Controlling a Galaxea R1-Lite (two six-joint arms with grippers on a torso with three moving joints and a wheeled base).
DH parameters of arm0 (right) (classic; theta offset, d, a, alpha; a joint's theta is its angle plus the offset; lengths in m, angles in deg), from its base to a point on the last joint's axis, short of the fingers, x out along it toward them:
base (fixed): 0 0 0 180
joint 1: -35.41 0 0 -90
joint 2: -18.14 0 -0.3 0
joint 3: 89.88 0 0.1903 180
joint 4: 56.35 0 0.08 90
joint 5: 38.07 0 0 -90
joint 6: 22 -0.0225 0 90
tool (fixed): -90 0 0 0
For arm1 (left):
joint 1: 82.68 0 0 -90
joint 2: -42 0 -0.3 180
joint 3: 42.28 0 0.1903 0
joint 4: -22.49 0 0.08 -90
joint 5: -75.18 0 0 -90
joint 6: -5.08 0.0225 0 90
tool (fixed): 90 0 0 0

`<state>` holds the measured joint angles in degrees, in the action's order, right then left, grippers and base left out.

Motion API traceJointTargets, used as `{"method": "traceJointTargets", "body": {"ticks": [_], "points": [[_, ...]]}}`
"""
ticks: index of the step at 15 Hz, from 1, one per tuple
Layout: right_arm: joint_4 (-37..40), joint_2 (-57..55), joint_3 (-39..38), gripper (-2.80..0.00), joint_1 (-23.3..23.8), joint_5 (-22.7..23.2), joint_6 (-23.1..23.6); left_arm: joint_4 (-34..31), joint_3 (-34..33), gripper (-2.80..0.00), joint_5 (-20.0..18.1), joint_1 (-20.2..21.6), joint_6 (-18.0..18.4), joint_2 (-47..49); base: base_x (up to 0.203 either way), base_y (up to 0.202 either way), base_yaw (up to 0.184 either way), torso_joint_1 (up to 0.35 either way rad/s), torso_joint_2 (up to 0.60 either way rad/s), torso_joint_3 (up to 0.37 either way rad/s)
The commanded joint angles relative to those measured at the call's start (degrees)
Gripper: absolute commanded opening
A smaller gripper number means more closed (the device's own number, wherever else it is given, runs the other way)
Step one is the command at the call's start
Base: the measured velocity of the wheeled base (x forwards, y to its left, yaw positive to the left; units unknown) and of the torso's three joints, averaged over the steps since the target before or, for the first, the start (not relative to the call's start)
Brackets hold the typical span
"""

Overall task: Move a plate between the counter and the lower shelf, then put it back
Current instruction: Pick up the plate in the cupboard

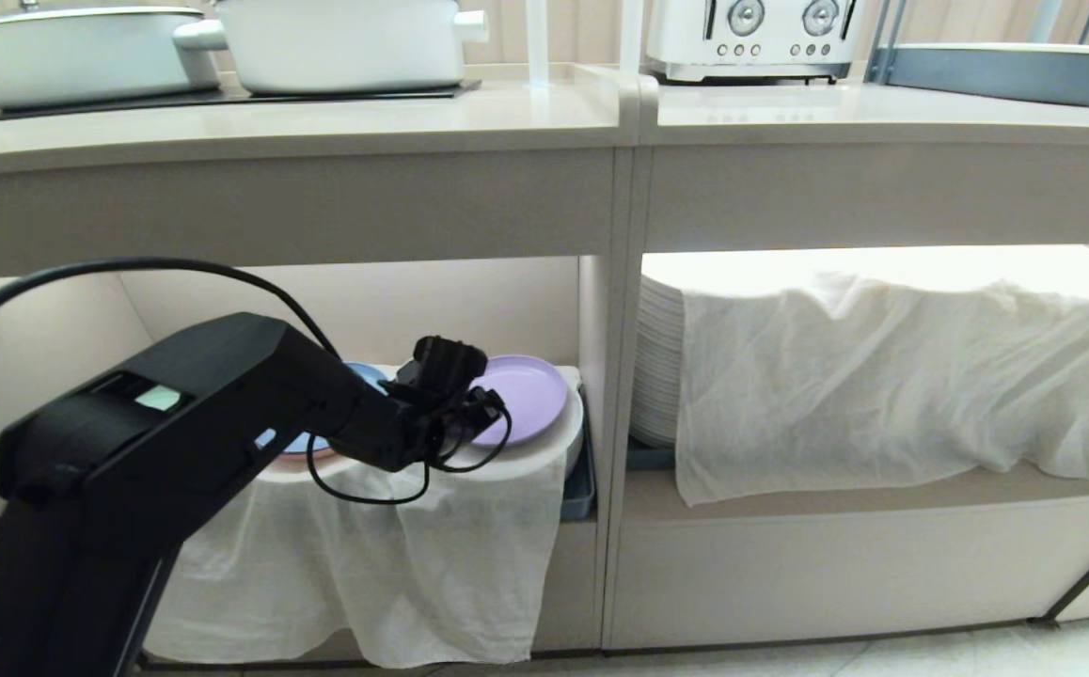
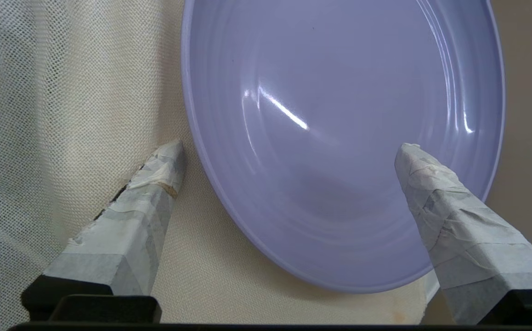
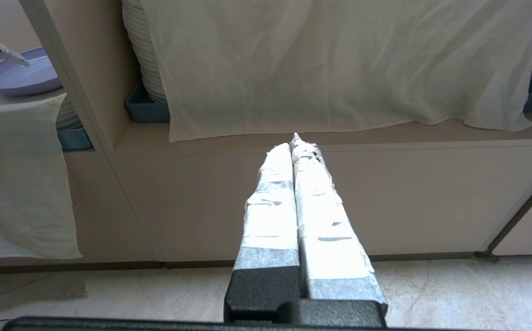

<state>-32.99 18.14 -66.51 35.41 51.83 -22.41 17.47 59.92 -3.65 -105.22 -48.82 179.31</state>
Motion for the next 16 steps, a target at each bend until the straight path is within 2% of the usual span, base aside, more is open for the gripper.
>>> {"method": "traceJointTargets", "body": {"ticks": [1,16], "points": [[0.0,0.0,0.0,-2.80,0.0,0.0,0.0,0.0,-0.1,-2.80,0.5,-0.2,-0.2,0.2,0.000,0.000,0.000,0.000,0.00,0.000],[0.0,0.0,0.0,-2.80,0.0,0.0,0.1,-0.1,-0.5,-2.80,2.1,0.0,-0.3,-0.1,0.000,0.000,0.000,0.000,0.00,0.000]]}}
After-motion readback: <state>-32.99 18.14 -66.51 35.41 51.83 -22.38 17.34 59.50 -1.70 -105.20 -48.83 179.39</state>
